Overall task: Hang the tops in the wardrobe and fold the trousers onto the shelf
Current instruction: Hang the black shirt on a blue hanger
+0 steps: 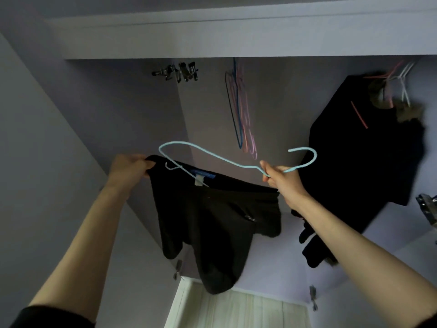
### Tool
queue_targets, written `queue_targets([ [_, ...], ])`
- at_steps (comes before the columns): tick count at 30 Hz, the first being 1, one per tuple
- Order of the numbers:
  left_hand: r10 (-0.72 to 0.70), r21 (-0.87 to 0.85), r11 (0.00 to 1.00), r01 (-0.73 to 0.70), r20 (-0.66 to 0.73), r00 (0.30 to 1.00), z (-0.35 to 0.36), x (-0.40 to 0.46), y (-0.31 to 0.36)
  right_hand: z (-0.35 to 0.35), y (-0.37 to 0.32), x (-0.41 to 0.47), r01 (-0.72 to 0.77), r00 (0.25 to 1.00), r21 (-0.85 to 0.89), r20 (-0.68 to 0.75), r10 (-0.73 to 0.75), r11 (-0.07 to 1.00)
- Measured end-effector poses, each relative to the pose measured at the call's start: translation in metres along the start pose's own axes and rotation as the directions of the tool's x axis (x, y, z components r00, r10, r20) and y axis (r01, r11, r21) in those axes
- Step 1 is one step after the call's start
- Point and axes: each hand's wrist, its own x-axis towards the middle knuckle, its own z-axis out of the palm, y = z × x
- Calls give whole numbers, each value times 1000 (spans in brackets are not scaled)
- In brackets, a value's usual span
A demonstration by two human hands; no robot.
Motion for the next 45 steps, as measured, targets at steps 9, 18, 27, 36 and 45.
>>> queue_targets([
  [9,220,609,762,-218,74,973,18,-7,-3,1,-53,2,175,985,-609,104,-141,773],
  [18,418,560,525,-641,487,767,72,-37,15,33,-98,8,284,958,-801,260,-122,526],
  [27,472,390,569,-724,566,676,69,-35,15,19,-100,-4,228,948,-650,319,-13,725],
  [36,588,339,686,-644,262,765,42,-19,9,-48,-52,-2,89,857,-681,424,293,727],
  [45,494,318,778,-542,222,840,26,-10,-4,-46,-24,3,219,954,-614,299,-34,758],
])
